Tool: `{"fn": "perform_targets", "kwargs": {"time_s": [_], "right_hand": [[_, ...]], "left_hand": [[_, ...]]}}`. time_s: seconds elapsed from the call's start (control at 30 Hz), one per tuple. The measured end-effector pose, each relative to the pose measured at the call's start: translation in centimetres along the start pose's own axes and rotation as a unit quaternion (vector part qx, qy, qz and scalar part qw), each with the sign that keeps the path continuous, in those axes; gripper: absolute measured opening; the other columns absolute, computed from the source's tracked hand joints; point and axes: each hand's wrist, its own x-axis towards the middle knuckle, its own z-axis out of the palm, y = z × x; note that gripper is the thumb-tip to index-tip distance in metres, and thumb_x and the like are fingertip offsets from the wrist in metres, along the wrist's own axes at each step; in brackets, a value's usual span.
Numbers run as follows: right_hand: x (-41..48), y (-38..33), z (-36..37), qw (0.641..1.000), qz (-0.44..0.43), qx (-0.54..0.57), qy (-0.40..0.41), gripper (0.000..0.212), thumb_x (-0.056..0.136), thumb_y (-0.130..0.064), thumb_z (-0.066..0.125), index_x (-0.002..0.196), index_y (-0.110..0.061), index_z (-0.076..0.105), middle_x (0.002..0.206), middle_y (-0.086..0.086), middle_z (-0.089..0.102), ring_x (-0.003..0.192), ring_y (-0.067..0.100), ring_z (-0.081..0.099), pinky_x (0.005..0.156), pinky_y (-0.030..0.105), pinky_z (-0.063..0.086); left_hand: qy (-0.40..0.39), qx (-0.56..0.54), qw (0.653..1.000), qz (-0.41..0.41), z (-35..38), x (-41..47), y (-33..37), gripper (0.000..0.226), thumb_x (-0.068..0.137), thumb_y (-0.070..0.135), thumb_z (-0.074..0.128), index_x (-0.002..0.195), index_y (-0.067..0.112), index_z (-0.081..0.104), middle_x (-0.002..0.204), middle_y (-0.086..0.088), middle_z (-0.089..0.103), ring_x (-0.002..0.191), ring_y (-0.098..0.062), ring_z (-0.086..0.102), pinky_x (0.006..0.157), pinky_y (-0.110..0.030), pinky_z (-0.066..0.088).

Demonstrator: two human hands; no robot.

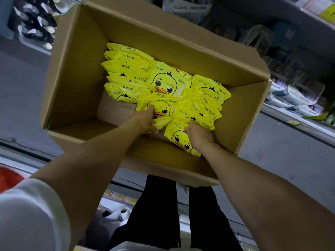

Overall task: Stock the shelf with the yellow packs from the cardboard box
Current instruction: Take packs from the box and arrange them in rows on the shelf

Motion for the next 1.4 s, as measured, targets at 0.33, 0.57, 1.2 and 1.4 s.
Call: {"fn": "perform_targets", "kwargs": {"time_s": [0.33, 0.57, 1.2, 1.4], "right_hand": [[-3.6, 0.2, -4.6, 0.991, -0.038, 0.067, -0.109, 0.092, 0.071, -0.070, 0.072, 0.131, -0.002, 0.054, 0.134, 0.014, 0.057, 0.122, 0.030, 0.054, 0.099, 0.040, 0.048], [-9.2, 1.4, -10.4, 0.976, -0.092, 0.185, -0.071, 0.110, 0.066, -0.057, 0.084, 0.151, -0.008, 0.034, 0.154, 0.007, 0.038, 0.141, 0.026, 0.038, 0.106, 0.031, 0.038], [-32.4, 28.7, -30.2, 0.863, -0.314, 0.321, 0.231, 0.036, 0.068, -0.019, 0.089, 0.098, -0.020, 0.069, 0.098, 0.002, 0.076, 0.088, 0.022, 0.073, 0.083, 0.045, 0.060], [-38.0, 38.4, -35.9, 0.839, -0.290, 0.267, 0.376, 0.030, 0.066, -0.027, 0.089, 0.091, -0.025, 0.073, 0.089, -0.004, 0.076, 0.088, 0.020, 0.072, 0.084, 0.046, 0.059]], "left_hand": [[-0.008, 0.107, 0.994, -0.006, -3.0, -3.0, 1.9, 0.049, 0.094, 0.036, 0.060, 0.135, 0.011, 0.053, 0.134, -0.013, 0.056, 0.122, -0.031, 0.053, 0.093, -0.034, 0.044], [0.118, -0.067, 0.991, 0.000, -5.8, -11.5, 5.4, 0.036, 0.098, 0.032, 0.052, 0.129, 0.014, 0.057, 0.122, -0.010, 0.061, 0.114, -0.031, 0.056, 0.085, -0.030, 0.041], [0.300, -0.226, 0.914, 0.153, -9.2, -35.8, 38.7, 0.030, 0.076, 0.021, 0.082, 0.102, 0.014, 0.070, 0.095, -0.002, 0.075, 0.075, -0.014, 0.071, 0.069, -0.026, 0.056], [0.296, -0.199, 0.905, 0.233, -10.4, -39.8, 49.4, 0.029, 0.079, 0.008, 0.078, 0.106, 0.012, 0.067, 0.092, -0.004, 0.075, 0.072, -0.013, 0.073, 0.060, -0.026, 0.060]]}}
